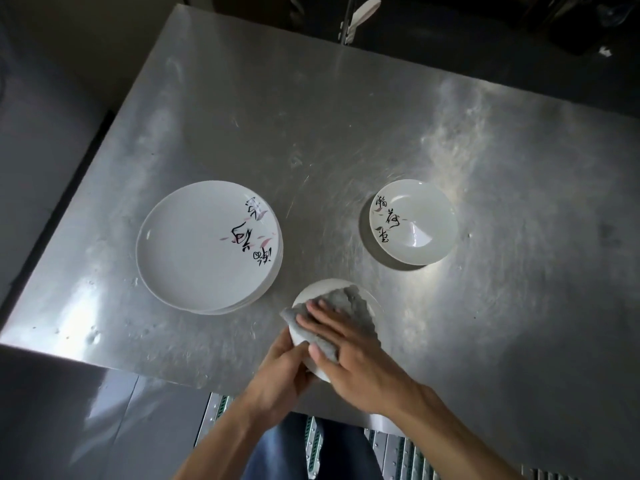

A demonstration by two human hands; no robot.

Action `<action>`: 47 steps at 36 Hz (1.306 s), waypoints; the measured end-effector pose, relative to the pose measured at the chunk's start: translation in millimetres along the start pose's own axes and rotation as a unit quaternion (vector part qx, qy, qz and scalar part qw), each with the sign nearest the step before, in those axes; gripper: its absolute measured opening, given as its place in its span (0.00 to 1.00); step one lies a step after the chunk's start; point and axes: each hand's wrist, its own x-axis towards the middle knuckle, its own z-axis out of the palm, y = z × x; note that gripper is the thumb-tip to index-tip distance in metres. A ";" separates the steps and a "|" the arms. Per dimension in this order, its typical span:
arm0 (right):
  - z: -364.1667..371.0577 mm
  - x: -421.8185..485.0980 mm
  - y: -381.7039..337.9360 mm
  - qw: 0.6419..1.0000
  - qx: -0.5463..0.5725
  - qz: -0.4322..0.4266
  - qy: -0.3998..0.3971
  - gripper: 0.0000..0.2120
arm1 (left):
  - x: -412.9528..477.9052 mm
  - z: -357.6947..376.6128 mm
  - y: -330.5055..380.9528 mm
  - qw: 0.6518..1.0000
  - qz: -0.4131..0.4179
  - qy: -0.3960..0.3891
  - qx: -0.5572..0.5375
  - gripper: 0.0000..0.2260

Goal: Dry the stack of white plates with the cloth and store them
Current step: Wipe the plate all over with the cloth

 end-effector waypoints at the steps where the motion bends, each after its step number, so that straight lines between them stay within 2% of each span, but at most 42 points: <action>1: -1.9 1.1 2.2 1.000 -0.018 -0.024 -0.005 0.24 | -0.1 -1.7 0.5 1.000 0.001 -0.003 0.008 0.22; 3: -11.0 7.6 12.5 0.997 -0.058 -0.031 0.029 0.22 | 0.6 -4.0 4.0 1.000 -0.006 -0.010 0.026 0.23; 6: -26.5 15.5 27.5 0.990 -0.080 0.083 0.084 0.22 | 1.8 -2.9 13.4 0.998 -0.025 -0.022 0.061 0.24; 7: -27.4 15.8 27.6 0.989 -0.092 0.080 0.079 0.23 | 2.7 -1.7 15.9 0.996 -0.030 -0.030 0.075 0.25; 10: -20.2 6.3 18.6 0.991 -0.123 -0.057 0.002 0.23 | 4.0 2.0 19.0 0.993 -0.038 -0.043 0.099 0.24; 12: -25.8 6.0 21.2 0.990 -0.117 -0.083 -0.003 0.21 | 4.3 3.8 20.7 0.992 -0.041 -0.044 0.107 0.23; 15: -39.9 9.4 35.4 0.990 -0.104 0.081 0.051 0.23 | 2.9 8.1 21.7 0.990 -0.055 -0.066 0.113 0.23; 16: -39.0 7.4 36.2 0.989 -0.110 0.089 0.049 0.23 | 2.6 9.7 21.3 0.989 -0.058 -0.068 0.115 0.22; 20: -17.9 -7.7 20.0 0.989 -0.093 -0.110 -0.022 0.22 | 1.0 11.6 15.5 0.988 -0.051 -0.050 0.139 0.16; 21: -16.2 -9.9 22.6 0.988 -0.088 -0.125 -0.032 0.22 | 0.1 11.2 13.8 0.988 -0.051 -0.050 0.140 0.15; 23: -23.2 -6.5 32.7 0.993 -0.092 -0.076 0.002 0.22 | -1.0 12.3 13.1 0.988 -0.056 -0.062 0.131 0.17; 26: -36.9 2.6 49.3 0.987 -0.061 0.116 0.096 0.22 | -0.9 13.2 10.9 0.993 -0.035 -0.058 0.096 0.22; 27: -39.1 4.5 54.2 0.981 -0.048 0.158 0.101 0.23 | -1.1 13.9 8.9 0.996 -0.023 -0.043 0.070 0.23; 29: -38.1 3.3 56.7 0.979 -0.030 0.183 0.090 0.24 | -1.4 15.2 3.2 1.000 -0.005 -0.012 0.015 0.24; 33: -30.8 -5.4 39.3 0.984 0.045 0.146 0.094 0.26 | -3.8 16.5 1.5 0.999 -0.003 -0.016 -0.046 0.25; 36: -28.3 -7.7 22.7 0.989 0.072 0.081 0.098 0.25 | -3.3 10.5 3.8 1.000 -0.001 -0.014 0.015 0.21; 38: -23.4 -7.0 12.3 0.997 0.049 0.025 0.060 0.23 | -4.0 8.6 2.3 0.997 0.007 -0.020 0.074 0.20; 41: -18.4 -4.2 14.1 0.995 -0.049 -0.083 0.009 0.21 | -4.9 10.6 3.9 0.995 0.014 -0.022 0.101 0.16; 42: -21.7 -0.6 20.0 0.993 -0.083 -0.089 0.009 0.21 | -4.6 10.6 5.9 0.995 0.012 -0.025 0.098 0.15; 43: -27.0 3.1 27.1 0.993 -0.102 -0.056 0.021 0.21 | -3.6 10.0 8.0 0.996 0.005 -0.022 0.086 0.16; 45: -36.8 8.2 37.5 0.992 -0.086 0.055 0.073 0.21 | -1.6 6.9 10.0 0.997 -0.009 -0.015 0.073 0.21; 46: -37.1 9.0 39.3 0.991 -0.080 0.073 0.078 0.22 | -1.1 7.0 10.7 0.997 -0.012 -0.016 0.079 0.23; 47: -33.9 8.7 37.7 0.993 -0.092 0.038 0.064 0.22 | -1.4 8.5 11.2 0.996 -0.013 -0.022 0.089 0.23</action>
